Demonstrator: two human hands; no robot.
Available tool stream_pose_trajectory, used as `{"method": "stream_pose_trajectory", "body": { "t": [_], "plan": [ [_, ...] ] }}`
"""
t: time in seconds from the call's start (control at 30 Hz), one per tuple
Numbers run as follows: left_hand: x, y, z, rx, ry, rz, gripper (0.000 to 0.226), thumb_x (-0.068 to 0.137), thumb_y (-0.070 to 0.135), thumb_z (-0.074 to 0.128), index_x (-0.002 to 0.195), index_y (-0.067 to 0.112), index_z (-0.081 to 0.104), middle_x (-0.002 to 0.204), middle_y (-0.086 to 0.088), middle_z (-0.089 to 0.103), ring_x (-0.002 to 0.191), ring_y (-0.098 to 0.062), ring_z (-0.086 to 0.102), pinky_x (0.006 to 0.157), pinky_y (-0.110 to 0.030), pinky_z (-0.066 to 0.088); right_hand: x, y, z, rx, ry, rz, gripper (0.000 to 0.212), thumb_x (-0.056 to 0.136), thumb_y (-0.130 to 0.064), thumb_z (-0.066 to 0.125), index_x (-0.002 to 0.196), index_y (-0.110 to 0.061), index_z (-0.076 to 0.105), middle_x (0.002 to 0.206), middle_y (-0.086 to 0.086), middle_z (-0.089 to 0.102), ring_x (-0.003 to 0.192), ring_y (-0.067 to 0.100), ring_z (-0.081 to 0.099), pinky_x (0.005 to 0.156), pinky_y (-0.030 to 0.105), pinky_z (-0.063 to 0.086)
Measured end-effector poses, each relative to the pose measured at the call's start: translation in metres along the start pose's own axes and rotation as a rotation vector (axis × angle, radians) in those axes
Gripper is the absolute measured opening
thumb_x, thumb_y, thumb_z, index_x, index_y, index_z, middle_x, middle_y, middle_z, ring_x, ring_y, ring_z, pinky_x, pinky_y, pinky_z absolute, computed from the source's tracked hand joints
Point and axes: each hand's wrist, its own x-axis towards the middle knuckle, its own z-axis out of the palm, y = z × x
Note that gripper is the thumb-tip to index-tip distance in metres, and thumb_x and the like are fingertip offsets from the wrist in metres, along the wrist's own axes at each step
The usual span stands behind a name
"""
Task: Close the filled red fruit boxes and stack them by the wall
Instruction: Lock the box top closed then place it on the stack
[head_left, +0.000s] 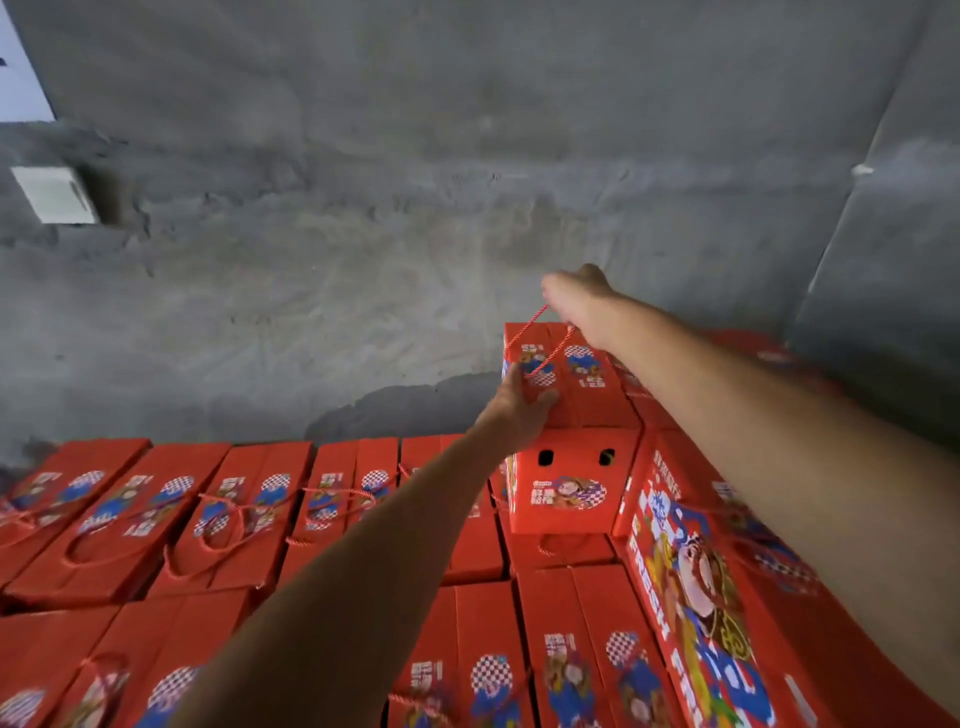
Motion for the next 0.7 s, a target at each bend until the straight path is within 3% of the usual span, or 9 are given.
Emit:
{"method": "stream_pose_trajectory", "body": {
  "t": [0.13,0.2,0.27,0.33,0.4,0.47,0.57,0.7],
  "plan": [
    [-0.007,-0.004,0.007,0.094,-0.050,-0.024,0.074,0.098,0.049,0.062,0.158,0.023,0.027,0.138,-0.005,0.057,0.122,-0.030,0.061,0.105,-0.046,0.051,-0.002,0.009,0.012,-0.034,0.037,-0.002,0.030,0.096,-0.022,0.049,0.122,-0.006,0.055,0.102,0.013,0.051,0.087,0.028,0.050,0.072,0.031,0.040],
    [-0.015,-0.001,0.002,0.085,-0.065,-0.051,0.070,0.098,0.047,0.064,0.156,0.021,0.034,0.134,-0.007,0.059,0.120,-0.031,0.062,0.102,-0.044,0.052,-0.013,0.011,0.011,-0.078,0.026,0.007,0.024,0.095,-0.022,0.052,0.111,-0.006,0.058,0.098,0.012,0.058,0.082,0.028,0.055,0.067,0.029,0.041],
    [-0.020,0.009,-0.006,0.110,-0.056,-0.043,0.051,0.098,0.036,0.065,0.144,0.019,0.050,0.118,-0.007,0.065,0.110,-0.032,0.066,0.089,-0.036,0.056,-0.031,0.015,0.002,-0.224,-0.008,-0.015,0.023,0.092,-0.024,0.054,0.098,-0.003,0.064,0.087,0.011,0.064,0.071,0.028,0.058,0.059,0.027,0.040],
    [-0.036,0.026,-0.013,0.158,-0.008,-0.012,0.041,0.098,0.032,0.064,0.136,0.020,0.057,0.102,-0.005,0.066,0.097,-0.030,0.068,0.071,-0.029,0.050,-0.055,0.025,-0.012,-0.407,0.002,-0.063,0.023,0.092,-0.028,0.058,0.078,-0.010,0.056,0.073,0.006,0.057,0.063,0.023,0.055,0.058,0.029,0.041],
    [-0.061,0.044,-0.019,0.145,0.039,0.057,0.045,0.099,0.033,0.063,0.140,0.021,0.054,0.111,-0.006,0.068,0.097,-0.029,0.068,0.069,-0.030,0.049,-0.078,0.035,-0.024,-0.501,0.042,-0.147,0.027,0.093,-0.032,0.060,0.076,-0.011,0.058,0.071,0.003,0.058,0.063,0.018,0.056,0.060,0.030,0.043],
    [-0.096,0.061,-0.028,0.104,0.037,0.172,0.045,0.100,0.023,0.061,0.144,0.020,0.051,0.127,-0.008,0.068,0.110,-0.027,0.067,0.083,-0.035,0.055,-0.111,0.039,-0.030,-0.417,0.035,-0.230,0.025,0.096,-0.035,0.061,0.088,-0.013,0.068,0.079,-0.002,0.067,0.069,0.012,0.062,0.064,0.029,0.049],
    [-0.158,0.076,-0.050,-0.010,0.035,0.302,0.044,0.097,0.005,0.057,0.140,0.013,0.056,0.129,-0.005,0.069,0.119,-0.023,0.065,0.098,-0.039,0.055,-0.182,0.039,-0.030,-0.082,0.000,-0.233,0.023,0.097,-0.045,0.063,0.106,-0.026,0.069,0.093,-0.017,0.069,0.083,0.001,0.065,0.066,0.020,0.047],
    [-0.256,0.078,-0.091,-0.117,0.086,0.410,0.027,0.101,0.010,0.059,0.123,0.024,0.066,0.114,0.009,0.074,0.107,-0.010,0.070,0.086,-0.033,0.059,-0.284,0.038,-0.032,0.155,-0.030,-0.297,0.033,0.094,-0.046,0.070,0.117,-0.023,0.070,0.111,-0.013,0.072,0.107,0.003,0.067,0.092,0.025,0.053]
  ]
}}
